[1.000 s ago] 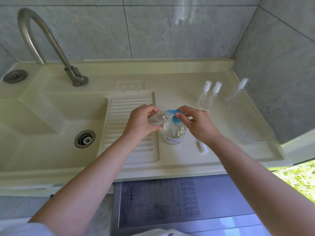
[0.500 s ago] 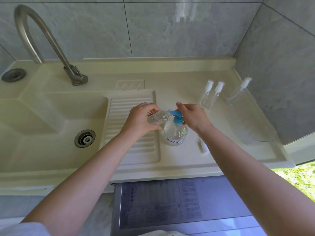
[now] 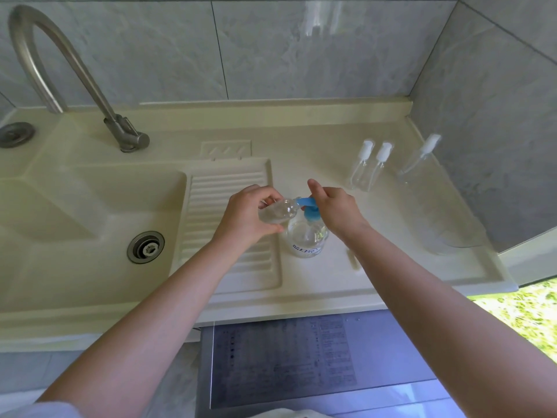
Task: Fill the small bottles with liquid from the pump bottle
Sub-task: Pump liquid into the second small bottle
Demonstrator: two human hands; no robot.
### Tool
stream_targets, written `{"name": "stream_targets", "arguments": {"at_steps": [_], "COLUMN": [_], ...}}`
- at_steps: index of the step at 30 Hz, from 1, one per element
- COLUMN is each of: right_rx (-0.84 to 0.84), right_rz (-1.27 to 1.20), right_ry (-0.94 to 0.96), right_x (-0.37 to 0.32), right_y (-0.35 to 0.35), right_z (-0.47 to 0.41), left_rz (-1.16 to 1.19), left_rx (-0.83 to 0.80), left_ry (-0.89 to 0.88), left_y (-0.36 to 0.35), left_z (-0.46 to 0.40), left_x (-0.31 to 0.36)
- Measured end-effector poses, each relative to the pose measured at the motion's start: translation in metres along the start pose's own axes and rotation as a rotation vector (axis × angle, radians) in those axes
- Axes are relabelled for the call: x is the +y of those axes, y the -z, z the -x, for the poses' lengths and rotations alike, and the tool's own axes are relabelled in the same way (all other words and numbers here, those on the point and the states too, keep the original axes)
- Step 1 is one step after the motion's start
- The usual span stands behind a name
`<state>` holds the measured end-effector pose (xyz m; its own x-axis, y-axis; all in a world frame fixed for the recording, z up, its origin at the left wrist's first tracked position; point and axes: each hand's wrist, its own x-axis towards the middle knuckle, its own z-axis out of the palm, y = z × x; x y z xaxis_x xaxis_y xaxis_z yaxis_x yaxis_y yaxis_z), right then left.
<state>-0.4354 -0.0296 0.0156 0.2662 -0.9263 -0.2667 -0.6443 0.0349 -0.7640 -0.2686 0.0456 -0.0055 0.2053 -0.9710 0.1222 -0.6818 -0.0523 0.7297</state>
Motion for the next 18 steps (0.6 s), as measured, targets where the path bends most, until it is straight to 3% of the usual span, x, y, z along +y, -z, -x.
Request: {"name": "stream_targets", "arguments": {"at_steps": [4, 10, 18], "right_rx": [-0.008, 0.053, 0.034], "right_rz": [-0.013, 0.049, -0.010], "right_ry": [-0.025, 0.081, 0.025], "right_x": [0.000, -0.002, -0.002], "right_y": [0.001, -0.008, -0.003], "right_z": [-0.002, 0.000, 0.003], "left_rz": [0.001, 0.008, 0.025], "left_rx": [0.015, 0.020, 0.048], "left_ry": [-0.002, 0.007, 0.011], "left_y": [0.002, 0.000, -0.003], "left_z": [0.003, 0.006, 0.008], "left_x": [0.001, 0.002, 0.002]}}
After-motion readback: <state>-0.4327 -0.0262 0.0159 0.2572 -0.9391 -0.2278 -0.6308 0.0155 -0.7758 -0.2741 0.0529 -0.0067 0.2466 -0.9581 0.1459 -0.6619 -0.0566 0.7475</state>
